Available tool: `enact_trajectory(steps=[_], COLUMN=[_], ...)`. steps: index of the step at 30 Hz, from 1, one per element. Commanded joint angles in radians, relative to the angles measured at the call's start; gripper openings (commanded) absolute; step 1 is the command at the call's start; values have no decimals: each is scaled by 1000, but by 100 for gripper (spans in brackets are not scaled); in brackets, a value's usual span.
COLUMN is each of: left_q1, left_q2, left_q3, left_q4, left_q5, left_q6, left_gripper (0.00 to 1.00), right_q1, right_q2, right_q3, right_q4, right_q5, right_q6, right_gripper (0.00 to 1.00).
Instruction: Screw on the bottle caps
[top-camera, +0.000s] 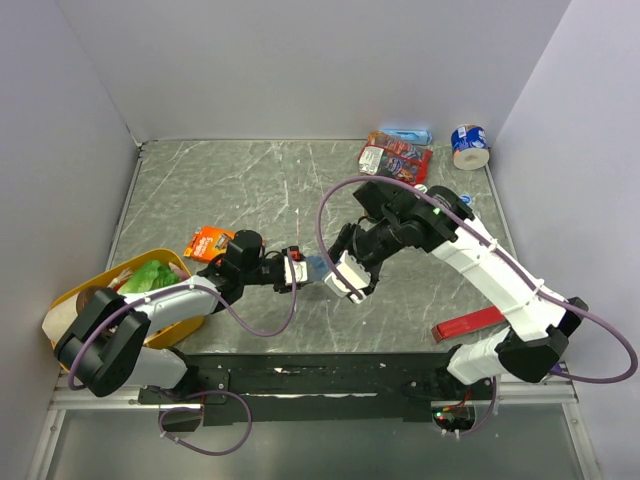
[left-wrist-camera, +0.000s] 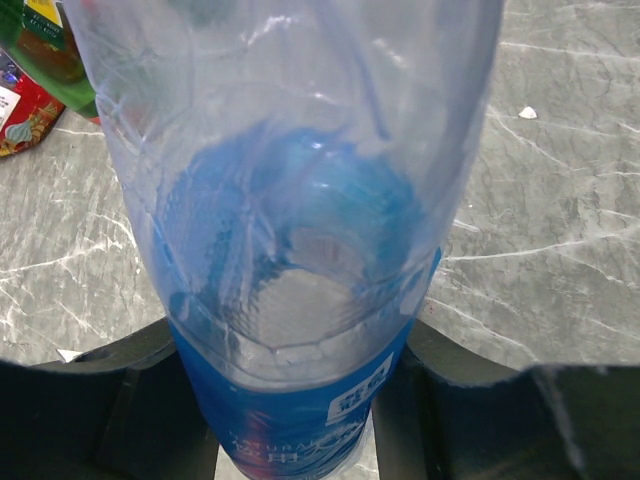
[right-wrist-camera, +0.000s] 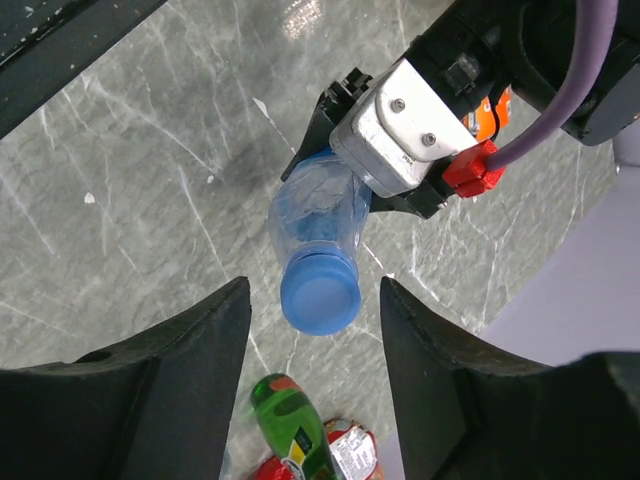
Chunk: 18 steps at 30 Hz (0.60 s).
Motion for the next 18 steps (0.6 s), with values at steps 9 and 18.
enact_trajectory(steps=[9,18], left_q1=[4,3], left_q2=[-9,-3], left_q3=[33,10], left_q4=[43,227], left_q5=[45,-85], left_q6=[30,-153], left_gripper=[1,1], right_q1=[9,-16], right_q2=[52,162], right_q3=[61,170], right_q4=[-51,4], right_q5=[29,31], right_q6=[14,328], right_gripper=[46,24])
